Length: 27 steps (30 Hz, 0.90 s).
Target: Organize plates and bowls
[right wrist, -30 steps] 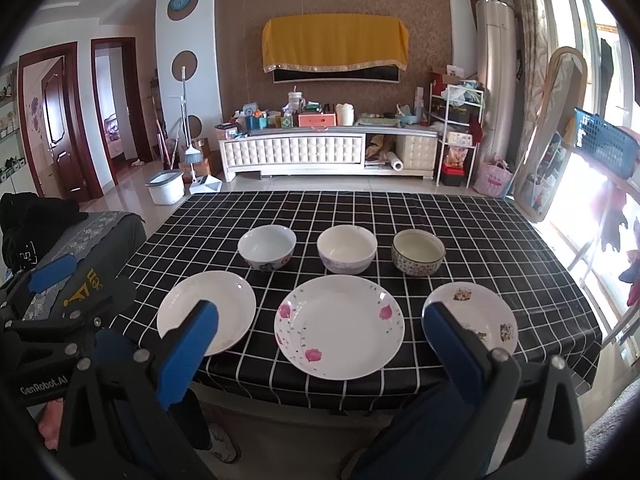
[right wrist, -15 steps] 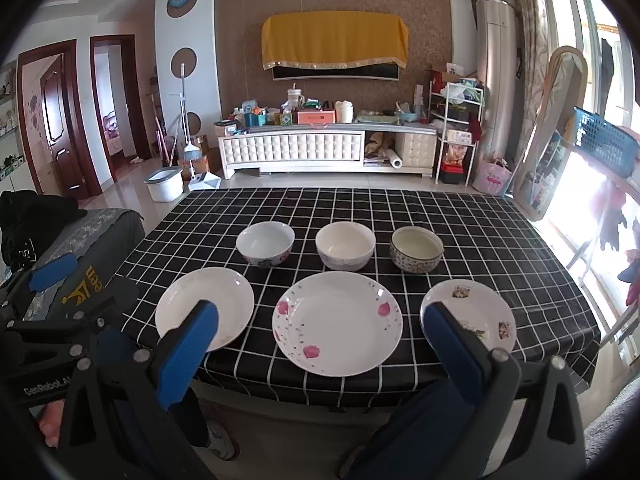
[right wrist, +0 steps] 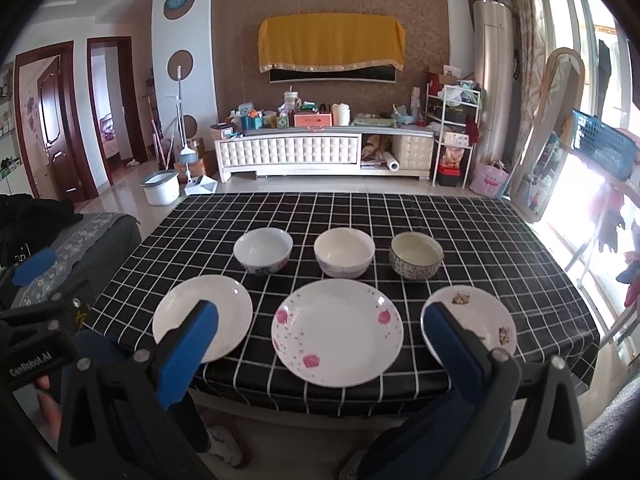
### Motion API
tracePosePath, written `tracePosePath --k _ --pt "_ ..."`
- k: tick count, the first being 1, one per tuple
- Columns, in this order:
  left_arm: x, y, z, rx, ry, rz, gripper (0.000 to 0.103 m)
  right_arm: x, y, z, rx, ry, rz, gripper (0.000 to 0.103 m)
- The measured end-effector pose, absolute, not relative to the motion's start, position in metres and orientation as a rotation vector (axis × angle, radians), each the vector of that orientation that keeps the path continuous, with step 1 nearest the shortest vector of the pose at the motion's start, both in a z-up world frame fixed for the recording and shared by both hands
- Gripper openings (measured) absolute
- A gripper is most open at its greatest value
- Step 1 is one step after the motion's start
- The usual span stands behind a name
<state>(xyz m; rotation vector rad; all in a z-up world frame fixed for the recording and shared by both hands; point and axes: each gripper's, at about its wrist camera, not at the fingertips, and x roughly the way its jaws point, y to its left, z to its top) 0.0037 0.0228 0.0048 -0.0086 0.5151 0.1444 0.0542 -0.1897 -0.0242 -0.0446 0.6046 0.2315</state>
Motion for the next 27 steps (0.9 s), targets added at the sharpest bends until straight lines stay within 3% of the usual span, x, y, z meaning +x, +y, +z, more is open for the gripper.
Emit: tracePosePath --k 11,26,27 --pt "0.059 0.072 -0.007 -0.025 0.642 0.153 0.103 0.111 -0.151 -0.039 -0.048 0.688 0.304 0.103" --pt "0.127 0.144 -0.102 -0.175 0.949 0.16 0.103 0.182 -0.077 -0.1 -0.092 0.894 0.367 0.103" --pt "0.13 0.146 -0.108 -0.174 0.963 0.161 0.098 0.185 -0.072 -0.106 -0.099 0.909 0.372 0.103"
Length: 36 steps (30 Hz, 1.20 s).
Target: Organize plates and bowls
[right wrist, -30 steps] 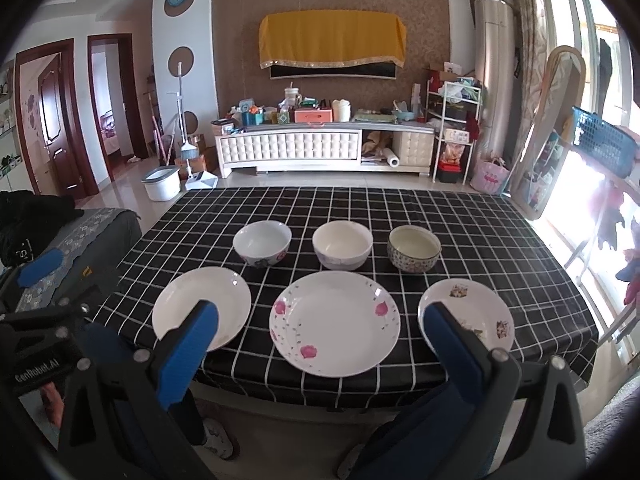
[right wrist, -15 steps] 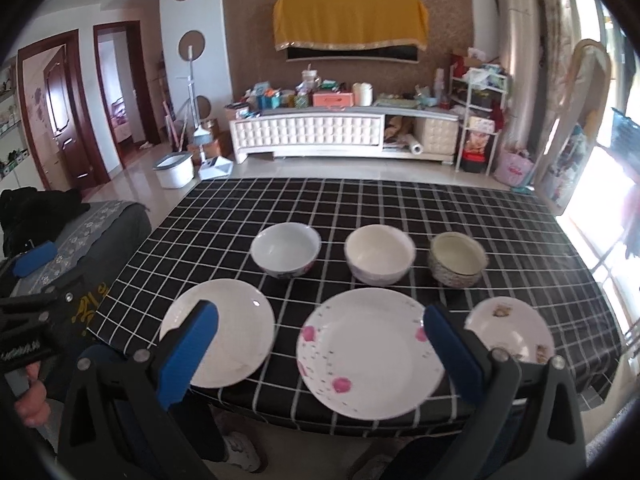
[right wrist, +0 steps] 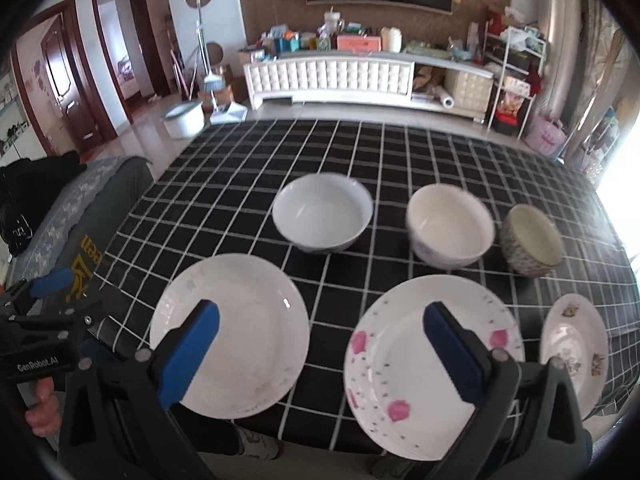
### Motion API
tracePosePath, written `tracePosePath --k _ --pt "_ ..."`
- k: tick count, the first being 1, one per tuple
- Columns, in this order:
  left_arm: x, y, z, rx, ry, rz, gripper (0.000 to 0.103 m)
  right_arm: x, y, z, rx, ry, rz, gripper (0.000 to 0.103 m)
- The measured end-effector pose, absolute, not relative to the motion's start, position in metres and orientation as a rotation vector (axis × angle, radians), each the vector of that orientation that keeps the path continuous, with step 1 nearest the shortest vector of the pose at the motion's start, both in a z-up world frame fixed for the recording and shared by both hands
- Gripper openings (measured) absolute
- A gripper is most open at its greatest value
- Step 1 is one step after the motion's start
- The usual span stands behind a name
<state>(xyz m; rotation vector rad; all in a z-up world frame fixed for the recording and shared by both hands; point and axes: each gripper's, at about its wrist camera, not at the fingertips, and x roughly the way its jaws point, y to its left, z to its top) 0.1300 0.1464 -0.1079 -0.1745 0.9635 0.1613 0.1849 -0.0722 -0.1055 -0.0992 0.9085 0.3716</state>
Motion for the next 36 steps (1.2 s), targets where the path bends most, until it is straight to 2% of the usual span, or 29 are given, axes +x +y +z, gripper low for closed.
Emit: tracePosePath --k 2,4,11,16,19,24,30,34,36 --pt "0.135 0.151 -0.119 -0.176 0.992 0.167 0.093 0.188 -0.066 -0.114 -0.117 0.929 0.372 0.099" --pt "0.139 0.156 -0.129 -0.198 1.016 0.158 0.082 0.192 -0.059 -0.124 -0.139 0.95 0.369 0.095" --pt "0.153 0.172 -0.167 -0.302 1.135 0.147 0.071 0.211 -0.048 -0.155 -0.144 1.057 0.362 0.075" --pt "0.161 0.173 -0.186 -0.304 1.193 0.135 0.061 0.218 -0.044 -0.174 -0.155 1.112 0.37 0.073" --pt "0.162 0.17 -0.194 -0.306 1.218 0.129 0.059 0.219 -0.042 -0.181 -0.171 1.127 0.365 0.072" --pt "0.165 0.168 -0.204 -0.319 1.231 0.13 0.058 0.222 -0.043 -0.19 -0.162 1.152 0.357 0.055" --pt "0.167 0.166 -0.209 -0.356 1.241 0.095 0.029 0.222 -0.042 -0.197 -0.16 1.188 0.348 0.045" --pt "0.168 0.158 -0.206 -0.313 1.217 0.092 0.019 0.219 -0.042 -0.197 -0.165 1.192 0.343 0.032" --pt "0.169 0.156 -0.206 -0.311 1.227 0.077 0.016 0.218 -0.042 -0.197 -0.163 1.198 0.349 0.029"
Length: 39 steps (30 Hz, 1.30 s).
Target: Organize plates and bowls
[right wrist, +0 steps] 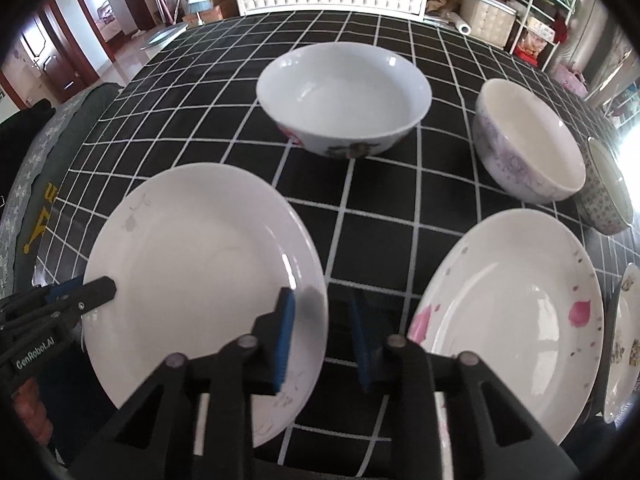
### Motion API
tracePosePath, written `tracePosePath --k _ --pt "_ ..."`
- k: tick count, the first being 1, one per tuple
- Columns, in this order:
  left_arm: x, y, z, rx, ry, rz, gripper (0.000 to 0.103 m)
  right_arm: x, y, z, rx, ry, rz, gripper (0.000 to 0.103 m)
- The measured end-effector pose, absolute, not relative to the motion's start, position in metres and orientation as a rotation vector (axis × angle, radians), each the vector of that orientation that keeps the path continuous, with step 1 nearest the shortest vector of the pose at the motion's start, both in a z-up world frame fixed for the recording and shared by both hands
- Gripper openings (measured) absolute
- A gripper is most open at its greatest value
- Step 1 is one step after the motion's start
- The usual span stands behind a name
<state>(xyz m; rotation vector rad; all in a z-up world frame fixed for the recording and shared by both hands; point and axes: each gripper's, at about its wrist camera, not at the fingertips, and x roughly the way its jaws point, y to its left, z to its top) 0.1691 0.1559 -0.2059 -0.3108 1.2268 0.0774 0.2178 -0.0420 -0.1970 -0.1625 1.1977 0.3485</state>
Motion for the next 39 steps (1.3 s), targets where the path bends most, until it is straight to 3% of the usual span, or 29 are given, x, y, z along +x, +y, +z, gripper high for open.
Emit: tracePosePath --k 4,39 --pt "0.171 0.153 -0.205 -0.298 1.227 0.077 0.014 0.215 -0.038 -0.197 -0.164 1.195 0.364 0.024" --pt "0.172 0.148 -0.193 -0.267 1.189 0.102 0.012 0.216 -0.059 -0.19 -0.065 1.188 0.35 0.023"
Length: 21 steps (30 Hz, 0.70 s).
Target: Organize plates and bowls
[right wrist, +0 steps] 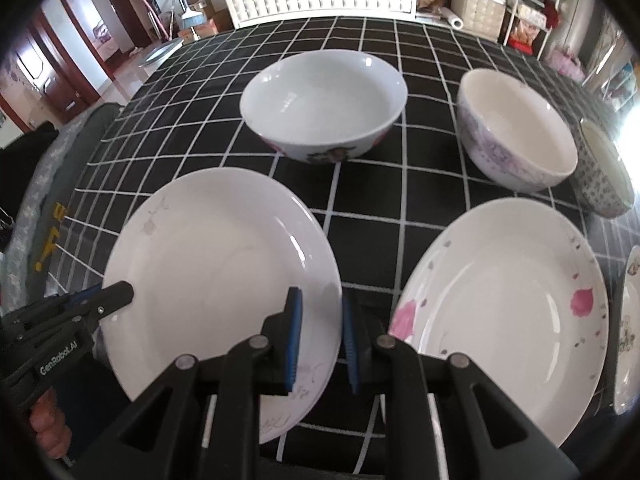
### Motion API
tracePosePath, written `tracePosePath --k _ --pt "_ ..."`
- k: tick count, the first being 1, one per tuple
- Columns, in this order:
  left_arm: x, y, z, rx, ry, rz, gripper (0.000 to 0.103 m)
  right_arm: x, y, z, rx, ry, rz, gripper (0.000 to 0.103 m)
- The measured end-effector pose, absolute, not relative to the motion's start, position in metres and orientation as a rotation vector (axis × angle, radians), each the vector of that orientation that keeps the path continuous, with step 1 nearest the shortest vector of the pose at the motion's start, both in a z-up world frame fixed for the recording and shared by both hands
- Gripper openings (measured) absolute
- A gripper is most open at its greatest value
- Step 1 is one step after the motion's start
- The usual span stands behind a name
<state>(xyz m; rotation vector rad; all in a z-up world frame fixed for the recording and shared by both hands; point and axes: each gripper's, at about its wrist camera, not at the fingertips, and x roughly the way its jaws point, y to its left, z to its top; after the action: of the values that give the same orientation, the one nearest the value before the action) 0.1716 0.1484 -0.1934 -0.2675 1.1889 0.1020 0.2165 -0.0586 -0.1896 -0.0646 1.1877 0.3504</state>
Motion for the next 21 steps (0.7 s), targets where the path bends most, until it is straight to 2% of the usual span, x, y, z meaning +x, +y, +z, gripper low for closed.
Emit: tracePosePath --k 8,21 --pt "0.152 0.143 -0.156 -0.274 1.111 0.096 0.012 0.197 -0.09 -0.159 -0.04 1.105 0.338 0.023" --pt "0.138 0.037 -0.103 -0.183 1.007 -0.092 0.012 0.162 -0.16 -0.113 0.061 0.994 0.281 0.023"
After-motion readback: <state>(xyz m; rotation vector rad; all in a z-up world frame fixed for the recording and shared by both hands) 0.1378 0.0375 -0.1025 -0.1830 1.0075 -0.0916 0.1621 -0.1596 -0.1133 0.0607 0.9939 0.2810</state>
